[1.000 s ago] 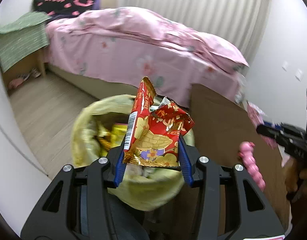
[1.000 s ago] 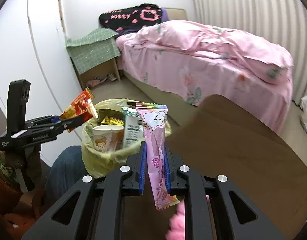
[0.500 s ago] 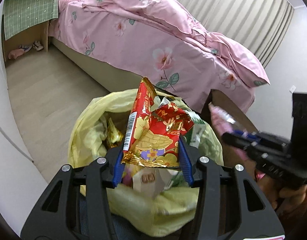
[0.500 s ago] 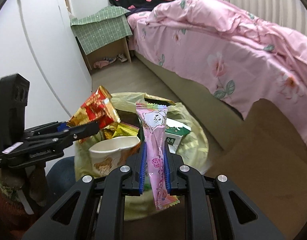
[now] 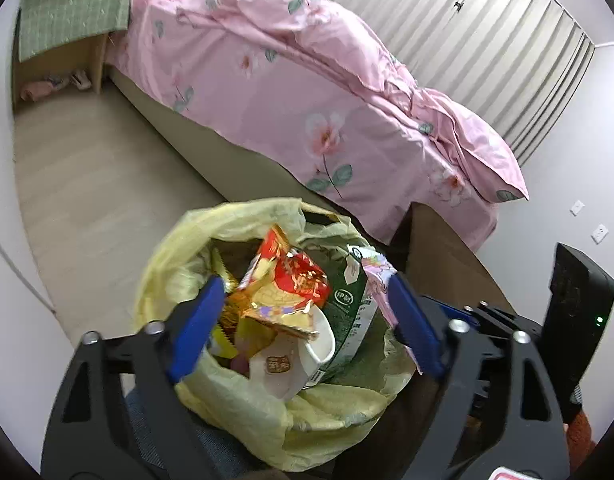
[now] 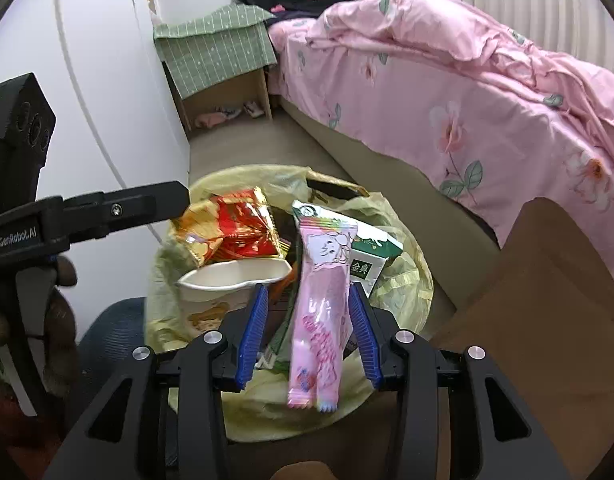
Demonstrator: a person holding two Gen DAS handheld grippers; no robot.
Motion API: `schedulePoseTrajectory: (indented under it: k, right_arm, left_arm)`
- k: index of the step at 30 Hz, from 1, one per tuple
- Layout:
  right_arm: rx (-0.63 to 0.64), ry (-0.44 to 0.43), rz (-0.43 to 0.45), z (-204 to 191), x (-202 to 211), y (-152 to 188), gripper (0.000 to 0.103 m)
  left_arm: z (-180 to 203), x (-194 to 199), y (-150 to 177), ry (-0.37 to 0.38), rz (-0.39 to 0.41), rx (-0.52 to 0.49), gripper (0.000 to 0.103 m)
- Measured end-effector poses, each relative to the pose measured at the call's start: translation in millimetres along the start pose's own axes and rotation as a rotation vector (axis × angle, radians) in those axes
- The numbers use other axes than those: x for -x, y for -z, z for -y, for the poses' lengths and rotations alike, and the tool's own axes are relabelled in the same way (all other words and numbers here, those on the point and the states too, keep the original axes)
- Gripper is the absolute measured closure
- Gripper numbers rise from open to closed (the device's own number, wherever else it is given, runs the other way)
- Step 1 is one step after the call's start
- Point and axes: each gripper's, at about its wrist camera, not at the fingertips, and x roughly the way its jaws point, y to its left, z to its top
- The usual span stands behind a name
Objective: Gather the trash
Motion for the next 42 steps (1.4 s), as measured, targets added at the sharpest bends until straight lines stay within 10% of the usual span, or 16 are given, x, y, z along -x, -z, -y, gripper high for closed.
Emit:
schedulePoseTrajectory:
  k: [18, 42]
  right_arm:
    - [-0.163, 0.141, 0.241, -34.2, 212.6, 103.4, 0.056]
    - [-0.269, 0.263, 0.293, -34.9, 262.0, 177.3, 0.056]
  left_arm:
    - [123.1, 149.7, 105.6, -0.255, 0.171, -0.318, 0.012]
    - [173.6, 161.9, 136.6, -0.257, 0.15, -0.426, 0.012]
